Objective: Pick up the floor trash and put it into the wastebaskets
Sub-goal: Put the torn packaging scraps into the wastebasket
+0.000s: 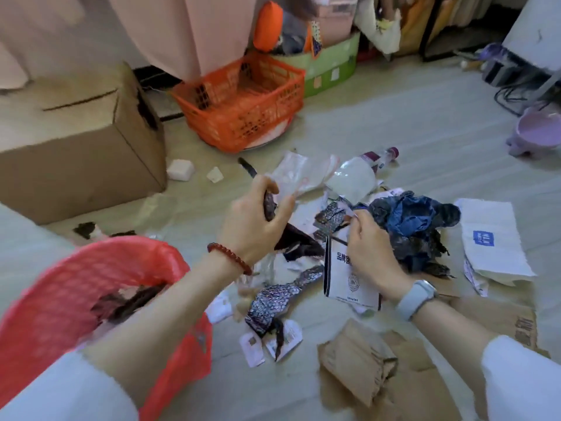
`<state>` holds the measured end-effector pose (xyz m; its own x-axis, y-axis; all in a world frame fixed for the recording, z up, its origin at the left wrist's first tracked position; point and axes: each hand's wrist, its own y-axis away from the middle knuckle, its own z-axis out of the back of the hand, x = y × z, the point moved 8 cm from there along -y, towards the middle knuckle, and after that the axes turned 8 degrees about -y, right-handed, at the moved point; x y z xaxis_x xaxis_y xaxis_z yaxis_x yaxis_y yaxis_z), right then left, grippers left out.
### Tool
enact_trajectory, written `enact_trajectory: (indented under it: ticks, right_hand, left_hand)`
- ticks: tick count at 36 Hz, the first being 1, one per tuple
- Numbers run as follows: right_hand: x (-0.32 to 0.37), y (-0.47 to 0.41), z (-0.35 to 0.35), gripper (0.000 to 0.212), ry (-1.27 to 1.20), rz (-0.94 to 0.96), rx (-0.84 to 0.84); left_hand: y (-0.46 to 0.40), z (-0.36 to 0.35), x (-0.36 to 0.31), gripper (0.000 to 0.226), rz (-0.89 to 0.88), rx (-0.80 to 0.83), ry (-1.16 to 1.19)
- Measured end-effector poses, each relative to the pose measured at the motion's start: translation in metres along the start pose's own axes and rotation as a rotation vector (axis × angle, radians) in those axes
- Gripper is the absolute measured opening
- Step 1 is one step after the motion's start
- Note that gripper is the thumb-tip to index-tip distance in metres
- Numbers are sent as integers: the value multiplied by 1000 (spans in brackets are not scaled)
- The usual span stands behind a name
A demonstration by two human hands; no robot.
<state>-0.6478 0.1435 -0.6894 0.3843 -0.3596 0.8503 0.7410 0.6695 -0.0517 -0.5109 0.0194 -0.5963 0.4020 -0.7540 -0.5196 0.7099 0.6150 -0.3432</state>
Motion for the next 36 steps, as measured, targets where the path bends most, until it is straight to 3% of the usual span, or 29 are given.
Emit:
enact_trajectory:
  ticks: [3,6,11,15,17,20,22,25,28,32,35,36]
  right_hand:
    - [64,-15,-40,20,-51,87,41]
    - [122,-18,-89,22,-147,149,87]
    - [193,-1,-174,26,-250,166,155]
    - [225,19,-227,25,-284,194,194]
    - [232,30,-250,25,-234,231,240]
    - [226,55,-291,27,80,417,412]
    - [208,70,-313,42,309,506,551]
    - [196,75,-311,57,411,542,606]
    - [189,83,-306,54,538,635,694]
    - [173,100,-304,39,690,660,891]
    - [177,99,-293,36,662,720,831]
    - [179,95,-289,35,605,716,799]
  left_hand:
    - [10,65,51,23,134,-106,-63]
    - [36,110,114,35,300,-111,-137]
    - [97,146,187,30,493,-108,-30]
    - [132,172,223,43,554,-201,84]
    - [145,161,243,43,588,-44,-20]
    - [166,123,275,41,562,269,-187]
    - [166,119,285,41,537,277,-177]
    - [152,138,292,44,575,158,-105]
    - [147,137,280,71,488,151,-135]
    - [182,84,269,85,475,508,-380]
    - [208,53,270,115,397,734,-553]
    - [213,46,273,115,387,803,-588]
